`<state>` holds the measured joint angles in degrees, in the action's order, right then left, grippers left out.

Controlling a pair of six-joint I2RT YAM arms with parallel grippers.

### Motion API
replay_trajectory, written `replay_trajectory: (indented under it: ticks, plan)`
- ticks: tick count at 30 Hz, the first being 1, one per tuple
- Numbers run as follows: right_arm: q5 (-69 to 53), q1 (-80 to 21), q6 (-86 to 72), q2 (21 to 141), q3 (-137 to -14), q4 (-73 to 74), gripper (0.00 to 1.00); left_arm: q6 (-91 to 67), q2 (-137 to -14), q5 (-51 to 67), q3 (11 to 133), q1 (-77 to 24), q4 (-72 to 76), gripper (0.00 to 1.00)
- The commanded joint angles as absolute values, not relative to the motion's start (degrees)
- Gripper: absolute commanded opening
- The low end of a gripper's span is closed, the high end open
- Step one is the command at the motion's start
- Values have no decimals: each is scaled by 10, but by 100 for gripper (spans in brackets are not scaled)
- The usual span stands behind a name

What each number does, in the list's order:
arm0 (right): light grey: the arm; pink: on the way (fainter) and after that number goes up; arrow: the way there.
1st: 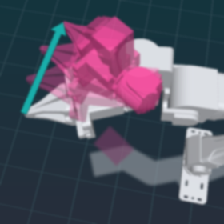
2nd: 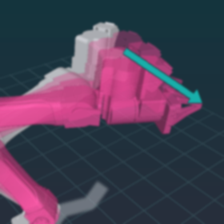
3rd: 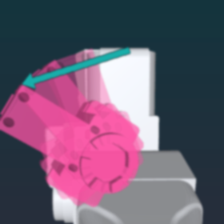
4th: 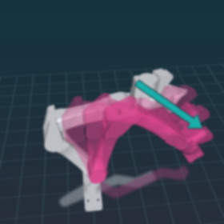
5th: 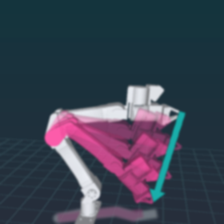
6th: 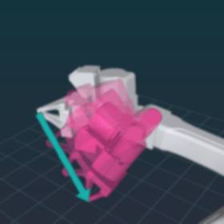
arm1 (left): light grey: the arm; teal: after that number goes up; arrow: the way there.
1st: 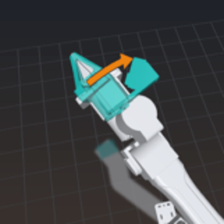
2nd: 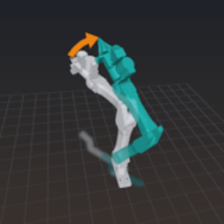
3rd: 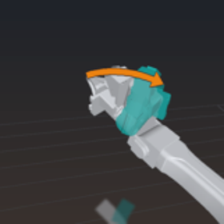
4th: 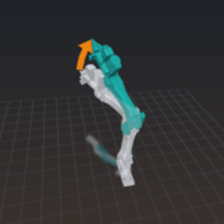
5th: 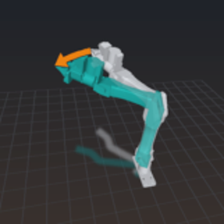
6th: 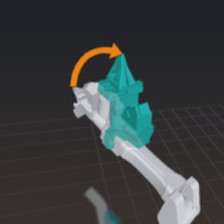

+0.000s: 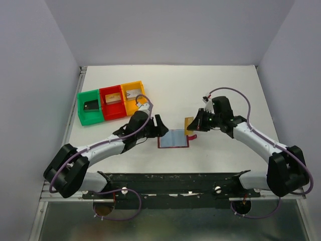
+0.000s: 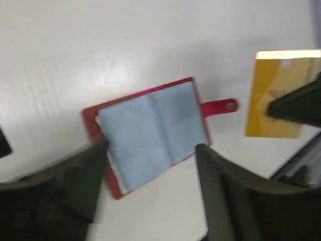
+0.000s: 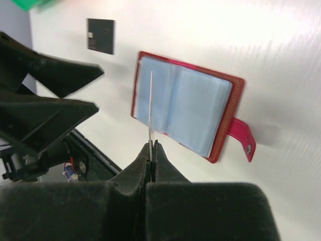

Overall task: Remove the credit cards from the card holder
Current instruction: Place the credit card at the center of the board.

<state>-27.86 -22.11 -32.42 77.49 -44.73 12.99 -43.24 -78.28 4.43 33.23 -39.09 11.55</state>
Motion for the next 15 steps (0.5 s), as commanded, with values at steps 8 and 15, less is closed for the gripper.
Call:
replay_trajectory:
  ticks: [8,15]
  plan:
    - [-447,-243,-240,673,-440,93,1,-402,-614,85,321,-388,125,85]
    - [-520,-326,-185,673,-465,112,0,-413,-568,196,250,-385,274,78]
